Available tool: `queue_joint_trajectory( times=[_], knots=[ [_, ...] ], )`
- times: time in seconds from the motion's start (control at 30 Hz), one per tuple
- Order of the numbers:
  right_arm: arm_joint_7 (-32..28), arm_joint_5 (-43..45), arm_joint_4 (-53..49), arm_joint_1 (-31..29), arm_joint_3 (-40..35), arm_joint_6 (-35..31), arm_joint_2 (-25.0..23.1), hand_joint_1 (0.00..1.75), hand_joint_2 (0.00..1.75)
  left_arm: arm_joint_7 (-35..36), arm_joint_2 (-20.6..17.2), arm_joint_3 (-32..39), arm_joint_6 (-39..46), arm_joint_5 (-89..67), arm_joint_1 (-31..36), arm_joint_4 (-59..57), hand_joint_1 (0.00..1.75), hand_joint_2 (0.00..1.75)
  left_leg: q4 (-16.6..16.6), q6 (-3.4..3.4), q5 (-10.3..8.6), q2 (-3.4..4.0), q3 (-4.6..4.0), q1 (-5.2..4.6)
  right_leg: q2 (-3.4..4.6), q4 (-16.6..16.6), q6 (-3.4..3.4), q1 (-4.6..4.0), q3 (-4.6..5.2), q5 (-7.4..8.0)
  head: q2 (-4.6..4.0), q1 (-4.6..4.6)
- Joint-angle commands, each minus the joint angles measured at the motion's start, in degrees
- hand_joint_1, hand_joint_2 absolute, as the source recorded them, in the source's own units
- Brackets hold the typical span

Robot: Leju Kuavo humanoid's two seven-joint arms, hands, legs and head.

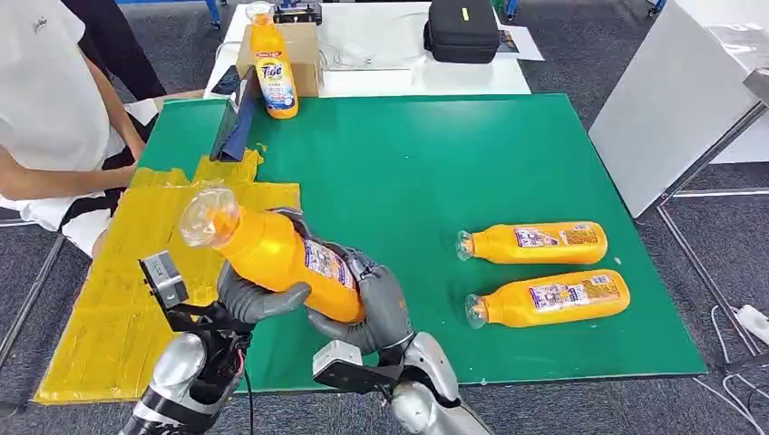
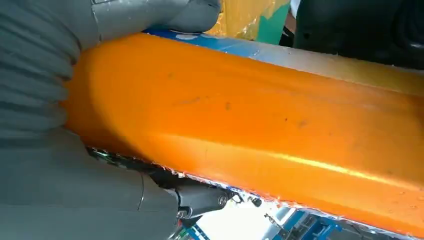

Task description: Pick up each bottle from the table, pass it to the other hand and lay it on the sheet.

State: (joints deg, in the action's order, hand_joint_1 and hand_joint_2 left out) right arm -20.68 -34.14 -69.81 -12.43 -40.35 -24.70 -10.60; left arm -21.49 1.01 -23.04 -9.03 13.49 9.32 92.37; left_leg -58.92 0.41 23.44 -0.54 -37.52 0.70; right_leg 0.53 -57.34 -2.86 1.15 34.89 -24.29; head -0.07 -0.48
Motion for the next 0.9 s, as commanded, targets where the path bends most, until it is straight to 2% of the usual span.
queue_joint_trajectory(
  times=[0.03,0.1,0.17,0.2,0.27,0.33,0.4,0.5,0.63,0.7,0.73,0.83,0.87,0.9],
  knots=[
    [-2.1,1.5,-5.5,2.1,-0.3,-4.0,3.5,0.00,1.75,-7.1,-0.7,3.2,17.2,-14.0,2.5,1.6,1.75,1.75,0.0,0.01,0.02,-0.05,0.09,0.03,-0.09,0.1,0.06,-0.04,-0.13,-0.03,0.00,0.00],
    [-1.2,1.9,-9.9,3.4,0.7,-2.9,4.7,0.00,1.75,-6.1,-2.1,4.5,19.0,-16.9,2.9,2.5,1.75,1.75,0.0,0.01,0.05,-0.09,0.09,0.05,-0.16,0.0,0.09,-0.07,-0.17,-0.07,0.00,0.00],
    [-2.7,2.7,-17.9,6.3,3.7,-5.1,6.7,0.00,1.75,-1.5,-6.1,5.5,29.0,-37.1,4.9,-0.6,1.75,1.75,0.0,0.01,0.10,-0.08,0.21,0.07,-0.17,0.0,0.14,-0.10,-0.29,-0.12,0.00,-0.02],
    [-2.1,2.6,-21.2,7.4,4.5,-4.3,7.9,0.00,1.75,-1.7,-6.3,6.4,29.0,-37.1,5.3,-1.3,1.75,1.75,0.0,0.01,0.04,-0.17,0.15,0.03,-0.23,0.0,0.10,-0.06,-0.24,-0.10,0.02,0.02],
    [-2.4,2.7,-28.1,9.8,7.2,-4.1,9.5,0.00,1.75,3.2,-8.1,7.8,33.5,-53.2,6.9,-4.8,1.75,1.75,0.0,0.00,-0.01,-0.10,0.07,0.01,-0.15,0.0,0.08,-0.03,-0.10,-0.03,0.00,0.00],
    [-2.8,3.0,-32.7,11.2,9.0,-3.6,10.7,0.00,1.75,7.3,-10.6,7.6,30.9,-61.2,8.8,-8.8,1.75,1.75,0.0,0.00,0.01,-0.15,0.08,0.03,-0.21,0.0,0.09,-0.06,-0.12,-0.06,0.00,-0.02],
    [-2.5,3.3,-34.1,11.6,9.6,-2.6,11.1,0.00,1.75,6.5,-10.9,8.0,31.1,-61.0,9.5,-10.7,1.75,1.75,0.0,0.01,0.02,-0.31,0.19,0.03,-0.39,0.0,0.13,-0.07,-0.29,-0.13,0.00,-0.02],
    [-3.6,2.3,-36.4,12.1,10.3,-3.7,11.2,0.00,1.75,14.6,-13.6,5.8,29.1,-77.4,13.3,-18.8,1.75,1.75,0.1,0.02,0.04,-0.21,0.31,0.03,-0.27,0.1,0.12,-0.06,-0.39,-0.11,0.00,0.00],
    [-3.4,2.3,-36.6,12.1,10.3,-3.6,11.2,0.00,1.75,14.3,-13.5,5.8,29.6,-77.3,13.8,-19.9,1.75,1.75,0.1,0.01,-0.01,-0.13,0.18,0.02,-0.23,0.0,0.11,-0.03,-0.19,-0.05,0.00,0.02],
    [-3.5,0.4,-36.5,11.5,10.1,-5.0,11.3,0.00,1.75,21.6,-14.2,3.6,24.5,-86.7,16.7,-26.3,1.75,1.75,0.0,0.00,0.03,-0.05,0.21,0.06,-0.15,0.1,0.14,-0.07,-0.21,-0.04,0.00,0.02],
    [-3.3,-2.5,-36.9,11.2,10.3,-6.6,11.4,0.00,1.75,23.0,-14.1,3.1,23.9,-88.8,18.2,-30.0,1.75,1.75,0.1,0.01,0.10,-0.06,0.42,0.10,-0.20,0.1,0.21,-0.13,-0.45,-0.10,0.00,0.00],
    [-2.5,-5.3,-37.9,11.0,10.3,-9.2,11.8,0.00,1.75,23.0,-13.0,2.8,24.1,-89.2,20.8,-37.1,1.75,1.75,0.1,0.01,0.04,-0.23,0.48,0.08,-0.38,0.2,0.24,-0.13,-0.56,-0.09,0.00,0.02],
    [-2.4,-5.8,-38.1,11.0,10.4,-9.7,11.9,0.00,1.75,22.9,-12.9,2.7,24.0,-89.2,21.3,-38.4,1.75,1.75,0.1,0.00,-0.03,-0.16,0.19,0.02,-0.24,0.0,0.15,-0.04,-0.20,-0.01,0.00,0.00],
    [-2.4,-5.8,-38.7,11.1,10.4,-9.9,12.1,0.00,1.75,22.8,-12.6,2.6,23.9,-89.2,21.7,-39.8,1.75,1.75,0.1,0.01,0.02,-0.16,0.36,0.05,-0.27,0.1,0.20,-0.08,-0.39,-0.05,0.00,0.02]
  ],
)
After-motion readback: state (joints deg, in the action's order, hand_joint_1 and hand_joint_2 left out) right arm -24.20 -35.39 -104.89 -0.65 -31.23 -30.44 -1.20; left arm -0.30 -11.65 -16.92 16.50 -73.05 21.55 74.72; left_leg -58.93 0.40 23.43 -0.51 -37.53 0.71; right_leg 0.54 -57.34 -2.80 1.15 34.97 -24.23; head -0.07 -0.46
